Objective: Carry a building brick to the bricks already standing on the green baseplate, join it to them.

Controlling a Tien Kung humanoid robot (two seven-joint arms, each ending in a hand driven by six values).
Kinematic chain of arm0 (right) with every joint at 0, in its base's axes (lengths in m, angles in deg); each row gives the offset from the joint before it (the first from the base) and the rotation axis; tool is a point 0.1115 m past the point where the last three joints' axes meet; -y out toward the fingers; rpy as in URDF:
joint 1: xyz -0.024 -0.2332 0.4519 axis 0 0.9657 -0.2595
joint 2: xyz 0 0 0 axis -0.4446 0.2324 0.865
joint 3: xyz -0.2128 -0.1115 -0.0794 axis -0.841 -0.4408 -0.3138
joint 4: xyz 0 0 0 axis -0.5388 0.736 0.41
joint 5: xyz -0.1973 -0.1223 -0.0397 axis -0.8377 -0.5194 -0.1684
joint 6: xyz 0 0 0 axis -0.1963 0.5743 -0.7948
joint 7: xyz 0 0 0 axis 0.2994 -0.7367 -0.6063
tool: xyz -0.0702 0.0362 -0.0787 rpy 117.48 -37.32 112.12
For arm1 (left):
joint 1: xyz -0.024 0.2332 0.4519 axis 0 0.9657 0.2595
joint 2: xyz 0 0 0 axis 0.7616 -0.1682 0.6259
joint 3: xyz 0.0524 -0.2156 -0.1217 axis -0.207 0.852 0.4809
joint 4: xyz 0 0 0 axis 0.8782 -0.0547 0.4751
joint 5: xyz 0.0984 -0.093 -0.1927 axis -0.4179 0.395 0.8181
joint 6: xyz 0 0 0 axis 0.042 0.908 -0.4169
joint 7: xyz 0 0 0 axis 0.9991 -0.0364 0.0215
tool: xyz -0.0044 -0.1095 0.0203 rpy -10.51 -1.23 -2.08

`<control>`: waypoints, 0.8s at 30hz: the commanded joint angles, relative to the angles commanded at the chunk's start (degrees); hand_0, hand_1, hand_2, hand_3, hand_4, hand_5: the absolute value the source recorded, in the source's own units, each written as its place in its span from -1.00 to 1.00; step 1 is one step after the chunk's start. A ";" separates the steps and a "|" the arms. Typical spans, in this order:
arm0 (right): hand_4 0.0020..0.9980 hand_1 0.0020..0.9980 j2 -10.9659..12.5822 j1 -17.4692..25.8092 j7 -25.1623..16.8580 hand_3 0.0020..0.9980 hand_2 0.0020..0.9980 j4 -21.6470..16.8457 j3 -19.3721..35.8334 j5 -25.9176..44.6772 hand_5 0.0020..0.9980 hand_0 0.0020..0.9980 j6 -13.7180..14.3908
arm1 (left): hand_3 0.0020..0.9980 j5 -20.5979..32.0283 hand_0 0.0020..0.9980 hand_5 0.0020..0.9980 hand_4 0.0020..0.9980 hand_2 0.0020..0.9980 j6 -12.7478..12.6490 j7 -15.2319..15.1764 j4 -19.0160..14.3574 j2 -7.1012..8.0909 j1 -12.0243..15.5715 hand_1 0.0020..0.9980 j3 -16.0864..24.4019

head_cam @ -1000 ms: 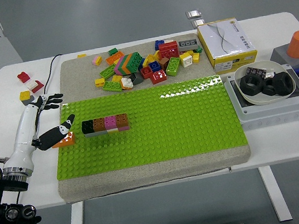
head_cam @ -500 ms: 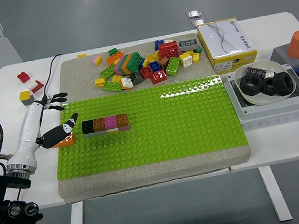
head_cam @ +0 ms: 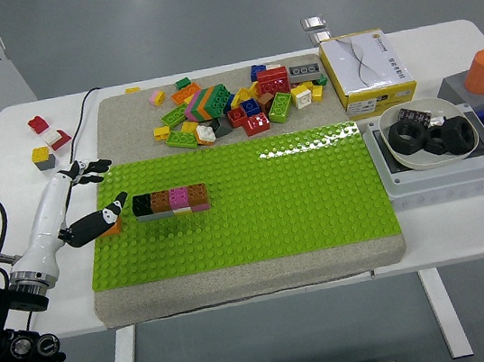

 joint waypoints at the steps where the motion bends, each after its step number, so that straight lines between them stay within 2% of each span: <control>1: 0.44 0.25 0.00 0.09 0.03 0.42 0.36 0.00 -0.22 0.23 1.00 0.34 -0.01 | 0.34 -0.01 0.42 -0.66 0.50 0.39 0.02 0.02 0.03 0.02 0.06 0.29 -0.08; 5: 0.43 0.26 0.00 0.71 0.32 0.43 0.37 0.00 -1.62 2.22 1.00 0.34 0.08 | 0.33 -0.05 0.42 -0.66 0.50 0.40 0.13 0.11 0.23 0.13 0.36 0.30 -0.67; 12: 0.44 0.27 0.00 2.01 1.14 0.47 0.39 0.00 -7.82 10.13 1.00 0.35 0.74 | 0.33 -0.29 0.42 -0.66 0.50 0.40 0.25 0.18 0.48 0.14 0.59 0.30 -1.88; 15: 0.44 0.27 0.00 2.26 1.32 0.47 0.39 0.00 -8.25 11.56 1.00 0.35 0.86 | 0.33 -0.53 0.42 -0.66 0.50 0.40 0.17 0.16 0.59 0.27 0.58 0.30 -1.90; 16: 0.47 0.28 0.00 2.35 1.37 0.49 0.40 0.00 -8.14 11.77 1.00 0.35 0.88 | 0.34 -0.69 0.45 -0.66 0.50 0.50 0.12 0.21 0.63 0.39 0.59 0.35 -1.80; 19: 0.47 0.28 0.00 2.56 1.35 0.49 0.40 0.00 -8.27 12.62 1.00 0.35 0.93 | 0.34 -0.93 0.45 -0.66 0.50 0.50 -0.01 0.27 0.62 0.74 0.65 0.35 -1.67; 20: 0.47 0.28 0.00 2.65 1.36 0.49 0.40 0.00 -9.50 14.00 1.00 0.35 1.28 | 0.34 -0.97 0.45 -0.66 0.50 0.50 -0.04 0.24 0.56 0.81 0.64 0.35 -1.71; 21: 0.65 0.47 0.00 2.74 1.45 0.72 0.67 0.00 -11.25 15.81 1.00 0.42 1.88 | 0.34 -1.00 0.51 -0.66 0.50 0.55 -0.06 0.18 0.49 0.82 0.61 0.48 -1.77; 24: 0.65 0.47 0.18 3.16 1.37 0.72 0.67 0.00 -17.97 22.53 1.00 0.42 4.64 | 0.34 -1.03 0.51 -0.66 0.50 0.55 -0.06 0.00 0.34 0.58 0.60 0.48 -1.95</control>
